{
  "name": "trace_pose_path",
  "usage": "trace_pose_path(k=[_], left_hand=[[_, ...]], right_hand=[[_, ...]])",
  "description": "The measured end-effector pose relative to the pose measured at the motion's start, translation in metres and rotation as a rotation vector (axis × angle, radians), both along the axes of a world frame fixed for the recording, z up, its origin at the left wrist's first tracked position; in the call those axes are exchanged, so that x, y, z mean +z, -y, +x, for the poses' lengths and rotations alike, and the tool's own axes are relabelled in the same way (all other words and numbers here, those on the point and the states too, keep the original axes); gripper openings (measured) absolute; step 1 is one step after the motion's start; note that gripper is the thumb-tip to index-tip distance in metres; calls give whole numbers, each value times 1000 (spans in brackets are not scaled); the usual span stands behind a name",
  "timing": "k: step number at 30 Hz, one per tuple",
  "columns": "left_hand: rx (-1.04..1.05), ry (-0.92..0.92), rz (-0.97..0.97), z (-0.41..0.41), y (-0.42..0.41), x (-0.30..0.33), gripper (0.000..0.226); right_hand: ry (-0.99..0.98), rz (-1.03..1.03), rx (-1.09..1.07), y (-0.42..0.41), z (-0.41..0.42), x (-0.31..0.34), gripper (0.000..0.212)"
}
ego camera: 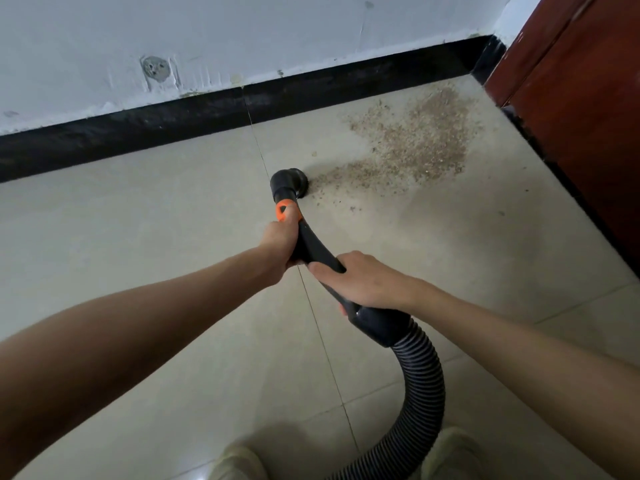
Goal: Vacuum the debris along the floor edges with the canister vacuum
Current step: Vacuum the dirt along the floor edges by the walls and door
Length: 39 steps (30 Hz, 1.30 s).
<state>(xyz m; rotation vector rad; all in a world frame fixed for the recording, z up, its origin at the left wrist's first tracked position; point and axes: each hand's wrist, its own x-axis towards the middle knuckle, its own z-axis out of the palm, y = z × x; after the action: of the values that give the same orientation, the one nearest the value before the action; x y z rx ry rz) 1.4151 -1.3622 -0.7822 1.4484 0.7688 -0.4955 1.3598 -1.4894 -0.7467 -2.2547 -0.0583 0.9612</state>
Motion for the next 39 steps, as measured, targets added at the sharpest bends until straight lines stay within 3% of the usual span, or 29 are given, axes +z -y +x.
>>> trace_pose_path(k=[9,17,25,39], left_hand=[[-40,24,20,-5,23,-14,39],[-13,-37,-82,28,49,2,39],[-220,-91,-101,41,102,24,50],[-108,-66,-109,50,154,18,44]], right_hand=[[-34,-24,-35,23,-6,-2,49],[34,-34,-34,44,24,6,60],[50,-67,-132,95,43,8,50],[97,-73,-43,148,67,-5,48]])
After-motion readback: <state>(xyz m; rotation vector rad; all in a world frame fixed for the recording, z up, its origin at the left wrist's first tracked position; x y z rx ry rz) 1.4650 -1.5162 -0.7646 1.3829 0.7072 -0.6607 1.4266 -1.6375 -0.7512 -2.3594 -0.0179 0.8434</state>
